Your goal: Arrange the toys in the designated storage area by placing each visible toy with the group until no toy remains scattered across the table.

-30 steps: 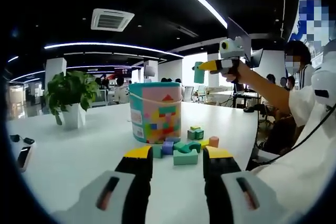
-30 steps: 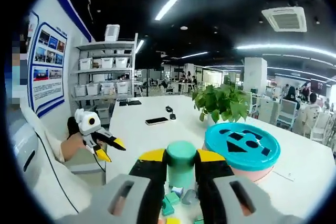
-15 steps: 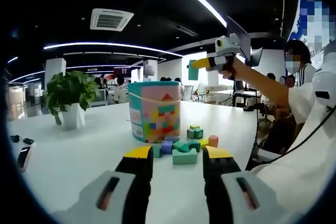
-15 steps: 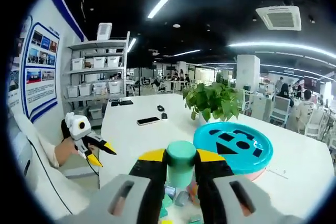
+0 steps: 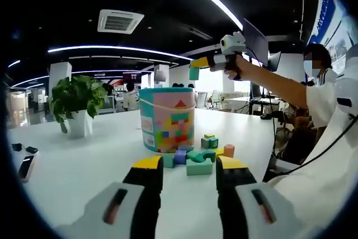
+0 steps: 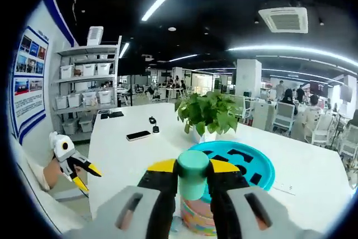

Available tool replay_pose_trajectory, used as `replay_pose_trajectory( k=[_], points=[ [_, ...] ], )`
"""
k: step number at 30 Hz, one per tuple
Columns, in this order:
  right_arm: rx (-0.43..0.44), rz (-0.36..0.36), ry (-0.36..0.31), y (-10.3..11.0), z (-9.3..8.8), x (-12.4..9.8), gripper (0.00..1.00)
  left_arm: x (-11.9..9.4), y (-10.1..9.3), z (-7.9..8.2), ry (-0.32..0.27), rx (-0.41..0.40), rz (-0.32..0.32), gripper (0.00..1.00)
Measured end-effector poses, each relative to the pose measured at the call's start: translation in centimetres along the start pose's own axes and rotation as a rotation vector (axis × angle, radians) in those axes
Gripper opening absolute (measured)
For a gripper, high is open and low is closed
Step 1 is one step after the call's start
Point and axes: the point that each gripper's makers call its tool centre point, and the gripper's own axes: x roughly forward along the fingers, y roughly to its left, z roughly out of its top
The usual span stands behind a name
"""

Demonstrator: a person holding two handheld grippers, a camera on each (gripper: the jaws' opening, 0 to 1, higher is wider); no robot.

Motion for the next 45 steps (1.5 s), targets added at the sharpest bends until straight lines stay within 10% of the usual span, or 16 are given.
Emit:
replay_pose_trajectory(
  k=[20, 34, 45],
  points=[
    [0.122, -0.224, 0.003, -8.4, 0.0, 6.0, 0.20, 0.3, -0.3, -0.2, -0.006, -0.016, -0.020, 0.38],
    [0.073, -0.244, 0.074, -8.6, -2.7, 7.3, 0.22, 0.0, 0.3, -0.2, -0.011, -0.024, -0.007, 0.38],
    [0.045, -0.204, -0.031, -7.3, 0.0, 5.5, 0.50, -0.1, 0.0, -0.1, -0.011, -0.020, -0.011, 0.38]
  ],
)
